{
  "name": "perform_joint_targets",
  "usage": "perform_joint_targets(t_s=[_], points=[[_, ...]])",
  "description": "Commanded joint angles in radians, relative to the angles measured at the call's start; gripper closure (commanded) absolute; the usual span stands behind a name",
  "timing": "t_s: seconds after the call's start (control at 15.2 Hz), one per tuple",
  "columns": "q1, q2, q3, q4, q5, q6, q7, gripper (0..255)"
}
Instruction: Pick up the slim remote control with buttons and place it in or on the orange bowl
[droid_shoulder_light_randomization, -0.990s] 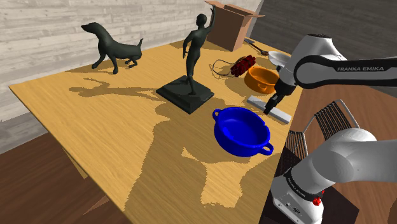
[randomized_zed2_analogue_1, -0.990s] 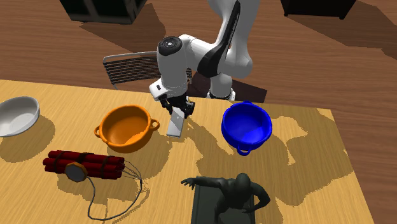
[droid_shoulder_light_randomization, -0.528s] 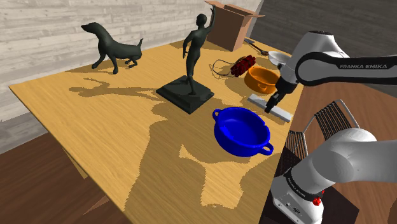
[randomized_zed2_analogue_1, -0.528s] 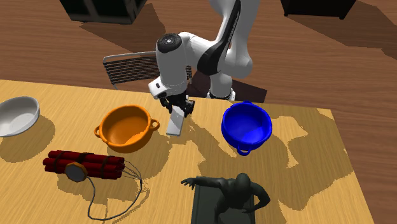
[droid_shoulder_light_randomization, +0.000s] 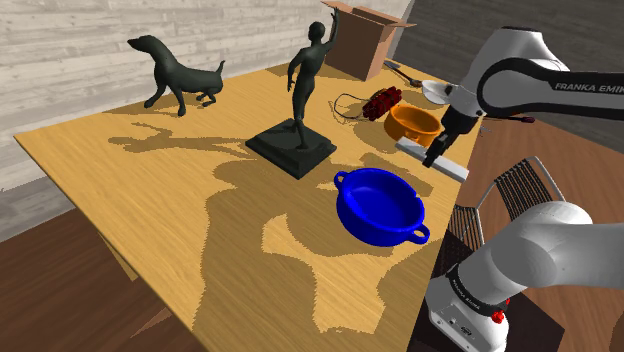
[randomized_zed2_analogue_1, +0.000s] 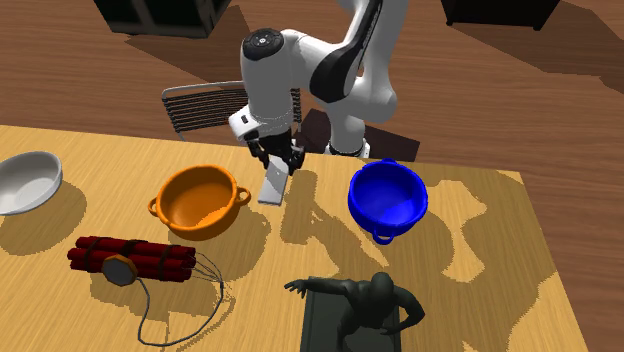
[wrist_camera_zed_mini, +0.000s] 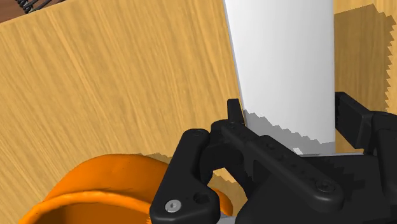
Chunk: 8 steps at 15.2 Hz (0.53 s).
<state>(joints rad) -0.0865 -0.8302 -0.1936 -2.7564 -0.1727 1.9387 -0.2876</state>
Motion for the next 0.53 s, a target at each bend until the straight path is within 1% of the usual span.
perform_joint_targets(t_s=[0.0, 0.46], points=[[0.002, -0.006, 0.005, 0.025, 0.005, -0.031, 0.000, 255], [0.008, -0.017, 0.017, 0.113, 0.018, -0.130, -0.004, 255]])
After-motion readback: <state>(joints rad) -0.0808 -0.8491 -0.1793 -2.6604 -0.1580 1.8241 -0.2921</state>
